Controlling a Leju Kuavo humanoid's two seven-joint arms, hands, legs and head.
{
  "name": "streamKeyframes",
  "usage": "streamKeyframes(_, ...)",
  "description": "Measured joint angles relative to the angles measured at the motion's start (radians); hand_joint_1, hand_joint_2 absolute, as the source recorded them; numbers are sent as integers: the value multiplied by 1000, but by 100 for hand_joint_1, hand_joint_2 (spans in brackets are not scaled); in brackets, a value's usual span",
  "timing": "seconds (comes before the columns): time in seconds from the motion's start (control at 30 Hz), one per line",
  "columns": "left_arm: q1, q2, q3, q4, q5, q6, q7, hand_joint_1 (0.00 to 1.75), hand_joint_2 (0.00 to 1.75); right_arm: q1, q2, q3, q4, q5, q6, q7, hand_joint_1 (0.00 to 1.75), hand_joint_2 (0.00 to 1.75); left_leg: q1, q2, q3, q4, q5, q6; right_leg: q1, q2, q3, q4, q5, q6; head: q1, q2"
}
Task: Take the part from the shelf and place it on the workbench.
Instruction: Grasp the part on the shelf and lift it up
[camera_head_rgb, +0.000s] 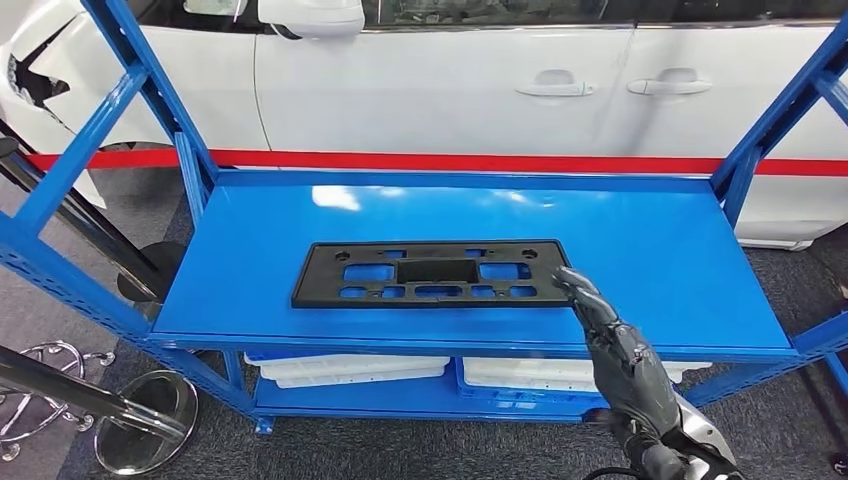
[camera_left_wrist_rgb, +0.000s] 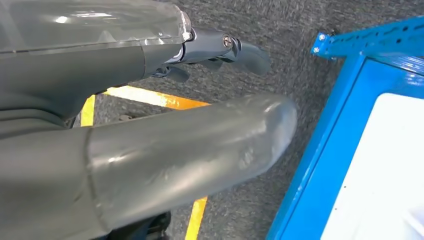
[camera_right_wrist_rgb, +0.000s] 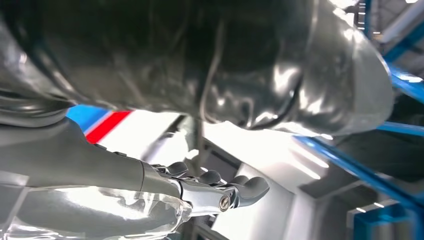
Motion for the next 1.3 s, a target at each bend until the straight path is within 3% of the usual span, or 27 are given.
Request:
streamKeyframes(0.03, 0, -1, 0, 0, -3, 0, 0, 0, 0, 2, -3, 0, 6, 3, 1, 15, 0, 0, 1, -1, 12, 1, -10, -4, -1, -1, 18, -70, 55, 1, 0, 0)
streamKeyframes(0.1, -2, -2, 0, 0, -11, 0, 1, 0, 0, -3, -8, 8, 29, 19, 4, 50, 0, 0, 1, -2, 26, 4, -28, -14, 0, -2, 49, -178, 114, -5, 0, 0)
streamKeyframes(0.13, -3, -3, 0, 0, -17, 0, 2, 0, 0, -13, -9, 20, 47, 34, 5, 73, 0, 0, 1, -2, 28, 6, -35, -20, 2, -2, 55, -203, 125, -12, 1, 0)
streamKeyframes(0.27, -13, -2, 0, 0, -40, -4, 4, 0, 0, -108, -8, 131, 155, 94, -17, 174, 0, 0, 2, 4, 22, 36, -60, -44, -1, 2, 59, -211, 129, -38, 1, 0)
streamKeyframes(0.33, -20, -2, 0, 0, -46, -4, 5, 0, 0, -157, -5, 198, 205, 105, -39, 194, 0, 0, 9, 7, -30, 135, -113, -59, -3, -2, 62, -212, 126, -46, 1, 0)
streamKeyframes(0.4, -23, -3, 0, 0, -49, -5, 5, 0, 0, -184, -4, 243, 239, 105, -54, 200, 0, 0, 18, 9, -111, 275, -171, -72, -3, -6, 61, -211, 122, -48, 1, 0)
streamKeyframes(0.43, -21, -3, 0, 0, -49, -5, 5, 0, 0, -193, -4, 259, 251, 103, -59, 202, 0, 0, 22, 10, -140, 316, -180, -76, -3, -8, 62, -210, 120, -48, 1, 0)
streamKeyframes(0.47, -19, -3, 0, 0, -50, -5, 5, 0, 0, -200, -4, 271, 261, 101, -62, 203, 0, 0, 25, 10, -152, 321, -167, -77, -3, -8, 64, -209, 117, -48, 1, 0)
streamKeyframes(0.5, -17, -3, 0, 0, -50, -6, 5, 0, 0, -206, -4, 281, 269, 99, -66, 203, 0, 0, 28, 11, -145, 286, -134, -77, -3, -9, 67, -207, 114, -47, 1, 0)
streamKeyframes(0.57, -15, -2, 0, 0, -50, -6, 6, 0, 0, -218, -5, 296, 281, 95, -69, 203, 0, 0, 29, 12, -97, 147, -46, -70, -3, -9, 76, -207, 108, -44, 1, 0)
streamKeyframes(0.63, -16, -2, 0, 0, -50, -6, 5, 0, 0, -226, -5, 308, 289, 93, -70, 203, 0, 0, 24, 13, -65, 52, -6, -60, -2, -9, 78, -208, 107, -36, 1, 0)
streamKeyframes(0.77, -14, -2, 0, 0, -51, -6, 5, 0, 0, -234, -5, 321, 302, 97, -72, 206, 0, 175, 23, 11, -55, 29, 8, -42, -1, -8, 78, -205, 97, -13, 1, 0)
streamKeyframes(0.83, -14, -3, 0, 0, -53, -6, 5, 0, 0, -246, -6, 330, 310, 125, -81, 218, 0, 175, 26, 13, -49, 19, 15, -34, 0, -8, 46, -130, 48, -7, 1, 0)
streamKeyframes(0.9, -15, -3, 0, 0, -59, -7, 6, 0, 0, -263, -5, 352, 327, 183, -99, 236, 0, 175, 22, 14, -48, 19, 13, -30, 1, -7, -22, 10, -15, -5, 1, 0)
streamKeyframes(0.93, -16, -3, 0, 0, -63, -6, 6, 0, 0, -273, -3, 368, 341, 217, -111, 242, 0, 175, 20, 14, -48, 19, 12, -28, 1, -7, -51, 64, -29, -5, 1, 0)
streamKeyframes(0.97, -17, -3, 0, 0, -66, -6, 6, 0, 0, -284, 0, 387, 355, 251, -125, 246, 0, 175, 18, 13, -46, 19, 11, -27, 1, -7, -64, 84, -22, -6, 1, 0)
streamKeyframes(1.0, -18, -3, 0, 0, -69, -6, 6, 0, 0, -297, 3, 405, 369, 285, -140, 251, 0, 175, 17, 11, -42, 19, 9, -27, 2, -7, -57, 63, 5, -9, 1, 0)
streamKeyframes(1.1, -19, -4, 0, 0, -73, -3, 8, 0, 0, -336, 18, 458, 401, 405, -204, 274, 0, 175, 14, 7, -31, 20, -3, -31, 8, -7, 26, -129, 114, -26, 1, 0)
streamKeyframes(1.17, -21, -5, 0, 0, -78, 5, 14, 0, 0, -363, 33, 504, 421, 525, -276, 304, 0, 175, 10, 6, -33, 23, -10, -38, 9, -5, 53, -200, 128, -33, 1, 0)
streamKeyframes(1.23, -23, -4, 0, 0, -89, 27, 43, 0, 0, -376, 50, 550, 441, 684, -378, 350, 0, 175, 8, 6, -36, 26, -14, -45, 8, -4, 57, -212, 119, -38, 1, 0)
streamKeyframes(1.3, -21, -6, -1, 1, -107, 61, 98, 0, 0, -380, 69, 583, 467, 842, -480, 401, 0, 175, 10, 7, -45, 55, -37, -57, 4, -5, 63, -216, 115, -46, 1, 0)
